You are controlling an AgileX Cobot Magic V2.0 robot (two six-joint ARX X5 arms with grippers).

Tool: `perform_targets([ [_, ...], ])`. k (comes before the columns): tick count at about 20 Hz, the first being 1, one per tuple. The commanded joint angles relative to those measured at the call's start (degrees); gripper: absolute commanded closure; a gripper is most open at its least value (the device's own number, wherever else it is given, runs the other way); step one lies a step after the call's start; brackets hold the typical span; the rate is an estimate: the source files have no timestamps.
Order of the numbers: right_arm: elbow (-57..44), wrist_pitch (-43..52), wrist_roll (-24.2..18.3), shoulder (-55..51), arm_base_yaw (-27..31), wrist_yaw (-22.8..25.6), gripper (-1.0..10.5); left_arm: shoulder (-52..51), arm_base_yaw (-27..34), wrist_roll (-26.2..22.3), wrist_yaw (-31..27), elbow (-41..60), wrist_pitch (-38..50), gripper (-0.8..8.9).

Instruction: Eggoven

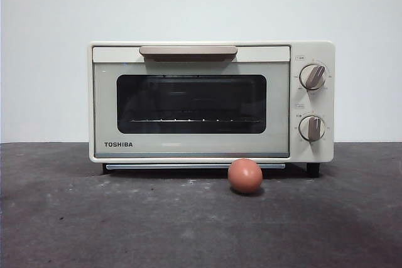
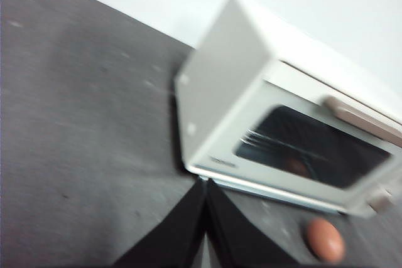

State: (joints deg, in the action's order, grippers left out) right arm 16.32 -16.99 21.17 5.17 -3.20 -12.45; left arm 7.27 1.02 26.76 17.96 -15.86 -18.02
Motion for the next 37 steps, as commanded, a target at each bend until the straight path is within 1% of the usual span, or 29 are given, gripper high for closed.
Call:
perform_targets([
  [1,6.0,-4.2,-2.4,3.6,0.0,-1.3,9.4,4.1,0.1,-3.3,3.2,-4.5,-2.4,8.06],
  [6,17.1,-14.6,-8.0,11.7,-0.1,-4.5,9.4,11.6,0.1,-10.1,8.6,-13.2,-10.8,8.06],
  [10,24.6,-23.1,-12.6,18.3,-0.1,-8.2,9.4,16.7,-0.1,-15.8,12.2,-19.5,-17.2,8.06],
  [14,30.1,-30.3,-16.9,22.7,-0.2,-14.0,9.4,20.2,-1.0,-19.9,12.7,-24.5,-24.0,8.06],
  [18,33.0,-36.0,-20.0,24.8,-1.1,-16.6,9.4,22.2,-2.6,-23.3,12.7,-27.6,-29.2,8.06],
  [22,33.2,-38.1,-20.4,25.0,-2.6,-16.6,9.4,22.8,-4.5,-24.7,12.7,-28.5,-31.3,8.06],
  [26,33.2,-38.2,-20.3,25.0,-3.8,-17.1,9.4,22.8,-5.3,-24.8,12.7,-28.6,-31.7,8.06],
  [27,33.2,-38.2,-20.3,25.0,-4.0,-17.7,9.1,22.8,-5.3,-24.8,12.7,-28.6,-31.7,8.06],
  [28,33.2,-38.2,-20.1,25.0,-4.1,-17.7,8.4,22.9,-5.3,-24.8,12.7,-28.6,-31.7,8.06],
  [29,33.2,-38.2,-20.0,25.0,-4.2,-17.7,7.0,22.9,-5.3,-24.8,12.7,-28.6,-31.7,8.06],
  [30,33.2,-38.2,-19.4,25.0,-4.2,-17.7,6.1,22.9,-5.3,-24.8,12.7,-28.6,-31.7,8.06],
  [31,33.2,-38.2,-17.8,25.2,-4.2,-18.2,5.9,22.9,-5.3,-24.8,12.7,-28.6,-31.7,8.06],
  [33,33.2,-38.1,-16.7,26.3,-4.2,-20.2,5.9,22.9,-5.3,-24.8,12.7,-28.6,-31.7,8.06],
  [37,33.2,-33.8,-14.1,30.2,-5.4,-20.2,5.9,22.9,-5.3,-24.8,12.7,-28.6,-31.7,8.06],
])
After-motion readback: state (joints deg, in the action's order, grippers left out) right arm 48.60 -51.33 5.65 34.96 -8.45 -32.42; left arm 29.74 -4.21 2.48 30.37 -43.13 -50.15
